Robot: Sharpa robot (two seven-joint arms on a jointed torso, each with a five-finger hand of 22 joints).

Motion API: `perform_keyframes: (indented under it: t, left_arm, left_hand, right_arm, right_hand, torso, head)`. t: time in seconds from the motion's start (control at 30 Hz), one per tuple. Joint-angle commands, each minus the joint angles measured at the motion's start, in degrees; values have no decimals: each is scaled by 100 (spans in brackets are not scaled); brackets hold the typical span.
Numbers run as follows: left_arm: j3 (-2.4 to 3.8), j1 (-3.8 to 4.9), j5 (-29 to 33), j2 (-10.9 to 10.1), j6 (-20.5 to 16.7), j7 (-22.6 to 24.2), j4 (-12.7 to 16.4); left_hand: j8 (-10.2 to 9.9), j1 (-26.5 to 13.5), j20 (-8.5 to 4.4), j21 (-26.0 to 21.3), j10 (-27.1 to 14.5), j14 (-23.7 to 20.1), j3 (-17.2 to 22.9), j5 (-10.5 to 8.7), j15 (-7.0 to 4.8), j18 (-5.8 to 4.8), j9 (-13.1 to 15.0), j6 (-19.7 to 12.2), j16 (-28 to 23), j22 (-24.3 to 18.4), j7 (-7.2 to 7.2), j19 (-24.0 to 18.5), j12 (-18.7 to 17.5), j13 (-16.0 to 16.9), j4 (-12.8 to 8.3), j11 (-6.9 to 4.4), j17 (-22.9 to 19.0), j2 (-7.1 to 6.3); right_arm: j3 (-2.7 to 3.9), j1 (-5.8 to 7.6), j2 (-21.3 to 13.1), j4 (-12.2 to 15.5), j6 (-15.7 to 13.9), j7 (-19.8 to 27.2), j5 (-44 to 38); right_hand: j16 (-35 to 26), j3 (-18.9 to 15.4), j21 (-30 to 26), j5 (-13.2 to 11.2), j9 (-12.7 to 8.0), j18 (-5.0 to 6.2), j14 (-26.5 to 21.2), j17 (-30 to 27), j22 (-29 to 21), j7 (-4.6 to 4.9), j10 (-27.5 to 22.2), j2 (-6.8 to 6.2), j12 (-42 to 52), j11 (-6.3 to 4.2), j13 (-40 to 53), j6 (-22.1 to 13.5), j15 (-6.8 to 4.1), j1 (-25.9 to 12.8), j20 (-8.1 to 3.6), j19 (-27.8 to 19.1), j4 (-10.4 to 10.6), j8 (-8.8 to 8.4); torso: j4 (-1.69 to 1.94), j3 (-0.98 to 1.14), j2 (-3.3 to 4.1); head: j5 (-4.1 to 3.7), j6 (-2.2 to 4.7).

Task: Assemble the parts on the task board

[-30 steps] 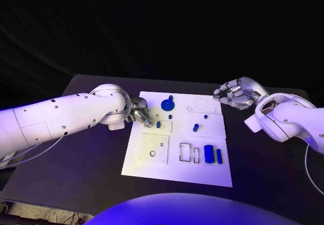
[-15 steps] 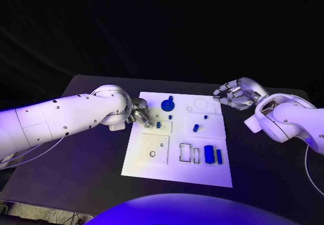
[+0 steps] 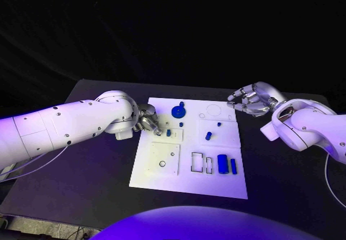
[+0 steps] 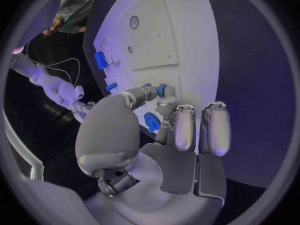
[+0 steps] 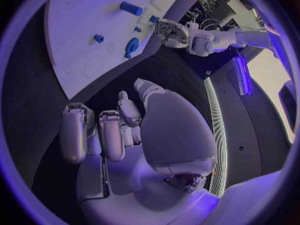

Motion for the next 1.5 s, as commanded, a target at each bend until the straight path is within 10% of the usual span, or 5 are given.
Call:
perform_keyframes:
  t: [0.03,0.63,1.07,1.5]
  left_arm:
    - [-16,-21,282,-28,-178,6,-22]
    - [-10,-19,607,-85,-151,27,-45]
    - [5,-3,665,-82,262,40,-86]
    - [32,310,988,189,1286,-159,-539]
  left_hand:
    - [-219,206,16,-25,-112,224,678,-15,55,-33,-117,-78,-19,214,71,-48,-120,-162,-524,48,-9,275]
    - [-386,263,50,-20,-159,221,961,-17,84,-27,-145,51,-14,211,93,-58,-146,-207,-629,73,-6,310]
    - [-373,199,22,14,-117,220,1182,154,46,-31,-8,277,-15,254,41,-43,-112,-169,-767,28,-8,91]
    - [-177,-75,-1,17,-40,223,1153,292,-2,-34,333,349,-15,270,-36,-44,-59,-117,-706,-35,-8,58]
  right_arm:
    - [0,-4,-2,-1,31,26,-53]
    - [0,-4,-1,-9,45,19,-53]
    - [0,-6,3,-19,50,16,-53]
    - [0,-7,23,-33,43,15,-53]
  right_hand:
    - [-20,36,-18,26,9,60,325,294,686,11,-52,4,-29,-3,-9,-31,-41,-53,14,-41,7,29]
    - [-20,54,-25,36,9,61,327,299,684,11,-49,6,-25,-3,-8,-39,-41,-64,13,-41,18,43]
    - [-20,54,-25,36,9,61,327,299,684,11,-49,6,-25,-3,-8,-39,-41,-64,13,-41,18,43]
    - [-23,64,-32,41,9,62,327,296,681,10,-52,-1,-28,-4,-14,-44,-41,-64,13,-42,17,51]
  torso:
    - [1,-2,-4]
    - [1,-1,-2]
    - [0,0,-5]
    - [-2,1,-5]
  head:
    - [8,-1]
    - [19,-13]
    - [23,-15]
    - [33,-15]
